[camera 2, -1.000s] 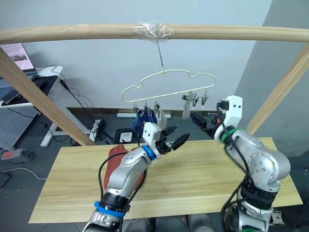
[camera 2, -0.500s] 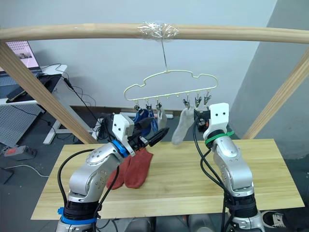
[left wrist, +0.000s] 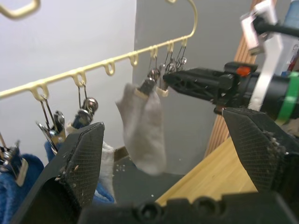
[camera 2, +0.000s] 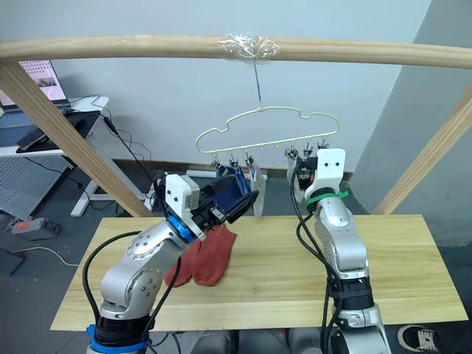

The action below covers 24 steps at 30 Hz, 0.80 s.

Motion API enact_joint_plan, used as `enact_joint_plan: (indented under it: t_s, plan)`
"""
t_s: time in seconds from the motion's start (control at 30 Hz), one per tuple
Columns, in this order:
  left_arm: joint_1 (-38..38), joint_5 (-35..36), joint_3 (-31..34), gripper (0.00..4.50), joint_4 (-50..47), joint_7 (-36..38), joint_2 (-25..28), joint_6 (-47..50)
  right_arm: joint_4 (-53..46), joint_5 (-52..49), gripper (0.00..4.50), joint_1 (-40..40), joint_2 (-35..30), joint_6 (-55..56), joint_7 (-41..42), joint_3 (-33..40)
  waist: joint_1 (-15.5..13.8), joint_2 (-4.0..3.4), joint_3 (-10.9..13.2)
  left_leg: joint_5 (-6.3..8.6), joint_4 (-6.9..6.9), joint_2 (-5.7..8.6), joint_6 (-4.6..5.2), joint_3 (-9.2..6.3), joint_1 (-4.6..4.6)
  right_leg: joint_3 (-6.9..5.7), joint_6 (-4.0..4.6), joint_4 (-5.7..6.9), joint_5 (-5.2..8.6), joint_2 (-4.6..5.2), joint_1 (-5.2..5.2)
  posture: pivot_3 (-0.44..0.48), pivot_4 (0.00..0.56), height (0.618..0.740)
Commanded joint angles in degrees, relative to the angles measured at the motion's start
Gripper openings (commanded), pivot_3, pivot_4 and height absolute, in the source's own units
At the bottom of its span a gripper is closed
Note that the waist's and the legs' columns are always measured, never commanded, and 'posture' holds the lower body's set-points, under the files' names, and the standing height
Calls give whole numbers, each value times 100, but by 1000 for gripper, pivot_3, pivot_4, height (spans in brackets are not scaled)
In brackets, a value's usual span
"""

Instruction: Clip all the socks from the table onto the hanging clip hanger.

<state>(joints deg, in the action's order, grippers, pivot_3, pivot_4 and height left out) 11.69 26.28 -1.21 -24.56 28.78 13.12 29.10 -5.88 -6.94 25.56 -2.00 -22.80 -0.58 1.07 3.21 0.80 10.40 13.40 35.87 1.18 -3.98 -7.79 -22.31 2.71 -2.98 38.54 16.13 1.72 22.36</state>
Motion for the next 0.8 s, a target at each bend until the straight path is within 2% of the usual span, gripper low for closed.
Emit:
enact_joint_plan:
  t_s: [0.03,0.5,0.8]
  plan:
    - [47,85,2,4500,-262,-2,22,-117,59,44,2475,219,57,257,-56,72,-2,0,0,0,-1,0,0,-1,0,-1,1,0,0,0,0,-5,133,740]
    - [38,114,-39,4500,-291,-75,74,-93,593,133,2475,523,99,621,-106,105,-8,0,0,0,0,0,0,-1,0,-1,2,3,-1,0,0,7,134,740]
    - [19,109,-82,4500,-280,-105,55,-96,24,62,2475,24,-66,814,314,-47,-30,0,0,0,-1,0,0,-2,0,-1,2,3,-1,0,0,2,138,740]
